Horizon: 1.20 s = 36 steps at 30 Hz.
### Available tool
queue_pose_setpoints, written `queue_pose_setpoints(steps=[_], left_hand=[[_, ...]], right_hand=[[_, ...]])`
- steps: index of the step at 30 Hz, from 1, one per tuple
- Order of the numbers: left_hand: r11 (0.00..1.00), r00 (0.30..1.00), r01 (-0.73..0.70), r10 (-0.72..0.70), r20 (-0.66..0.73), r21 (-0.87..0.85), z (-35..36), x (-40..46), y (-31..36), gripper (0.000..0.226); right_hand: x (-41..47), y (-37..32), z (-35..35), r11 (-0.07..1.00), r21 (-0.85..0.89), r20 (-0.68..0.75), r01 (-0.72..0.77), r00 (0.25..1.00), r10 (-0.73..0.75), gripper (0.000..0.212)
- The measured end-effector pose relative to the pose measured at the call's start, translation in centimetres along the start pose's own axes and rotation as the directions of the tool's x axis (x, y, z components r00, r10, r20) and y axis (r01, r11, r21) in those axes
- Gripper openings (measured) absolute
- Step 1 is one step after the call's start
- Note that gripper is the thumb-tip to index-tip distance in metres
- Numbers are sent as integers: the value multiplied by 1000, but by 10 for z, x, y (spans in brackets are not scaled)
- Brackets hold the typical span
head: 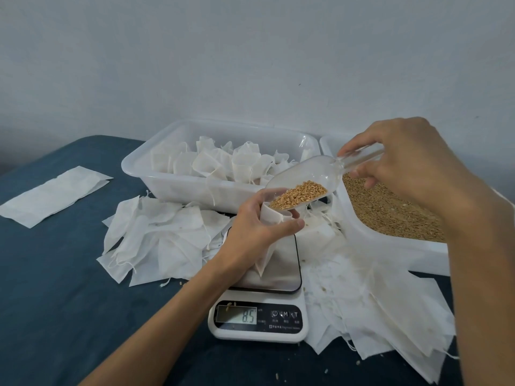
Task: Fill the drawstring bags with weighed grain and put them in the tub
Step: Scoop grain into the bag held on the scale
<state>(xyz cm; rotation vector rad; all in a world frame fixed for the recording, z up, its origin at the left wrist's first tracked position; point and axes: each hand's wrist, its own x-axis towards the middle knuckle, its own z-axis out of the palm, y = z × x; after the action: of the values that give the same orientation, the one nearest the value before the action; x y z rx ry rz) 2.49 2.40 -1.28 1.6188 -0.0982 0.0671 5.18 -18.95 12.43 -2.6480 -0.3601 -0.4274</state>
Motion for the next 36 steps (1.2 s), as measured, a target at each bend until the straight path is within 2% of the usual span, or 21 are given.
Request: queue_pose_setpoints(steps=[13,18,36], left_hand=[[999,998,-49,49,29,-8,0,1,-3,66],[999,999,-38,39,34,-35,-2,1,-4,60],[997,997,-43,47,54,-70,-1,0,2,61]], right_hand=[[2,6,1,1000,15,6,-13,1000,13,36],[2,5,0,1000,16,16,-1,1000,1,38],[2,2,2,1000,4,34,10,999,-10,36]])
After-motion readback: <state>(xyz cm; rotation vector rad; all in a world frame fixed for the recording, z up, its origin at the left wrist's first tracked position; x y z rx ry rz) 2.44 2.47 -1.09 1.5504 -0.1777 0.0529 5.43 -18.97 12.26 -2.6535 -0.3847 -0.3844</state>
